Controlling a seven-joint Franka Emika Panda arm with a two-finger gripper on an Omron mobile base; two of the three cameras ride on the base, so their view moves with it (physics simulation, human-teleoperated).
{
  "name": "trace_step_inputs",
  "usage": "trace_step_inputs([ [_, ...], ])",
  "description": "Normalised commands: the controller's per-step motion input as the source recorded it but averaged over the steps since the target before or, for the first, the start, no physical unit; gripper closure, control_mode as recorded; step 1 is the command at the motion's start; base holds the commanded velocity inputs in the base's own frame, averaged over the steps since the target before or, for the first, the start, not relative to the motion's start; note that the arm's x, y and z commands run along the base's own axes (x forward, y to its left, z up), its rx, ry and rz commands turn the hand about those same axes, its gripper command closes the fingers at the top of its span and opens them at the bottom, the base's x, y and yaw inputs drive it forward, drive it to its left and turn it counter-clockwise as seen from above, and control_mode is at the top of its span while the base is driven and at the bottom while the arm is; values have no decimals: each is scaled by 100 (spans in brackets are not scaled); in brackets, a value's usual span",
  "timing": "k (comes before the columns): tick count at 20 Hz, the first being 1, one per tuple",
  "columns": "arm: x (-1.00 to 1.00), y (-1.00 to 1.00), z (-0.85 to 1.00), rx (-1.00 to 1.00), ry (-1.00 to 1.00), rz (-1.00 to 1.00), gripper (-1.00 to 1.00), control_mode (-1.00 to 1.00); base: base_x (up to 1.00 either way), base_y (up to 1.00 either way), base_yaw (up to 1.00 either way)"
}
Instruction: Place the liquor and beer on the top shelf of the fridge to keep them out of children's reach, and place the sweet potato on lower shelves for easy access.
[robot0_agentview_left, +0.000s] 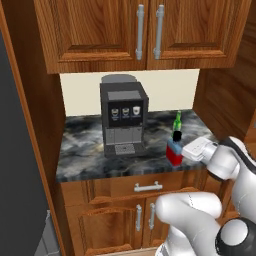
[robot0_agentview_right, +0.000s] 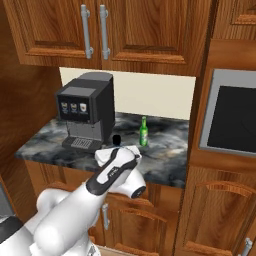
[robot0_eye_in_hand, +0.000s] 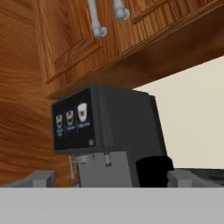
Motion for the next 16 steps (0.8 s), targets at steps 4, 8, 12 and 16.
trace_step_inputs([
  [4, 26, 0, -19, 0, 2, 0, -100, -100, 0, 0, 0],
  [8, 33, 0, -21, 0, 3, 0, -100, -100, 0, 0, 0],
  [12, 28, 0, -22, 0, 2, 0, -100, -100, 0, 0, 0],
  [16, 22, -8, -20, 0, 1, 0, -100, -100, 0, 0, 0],
])
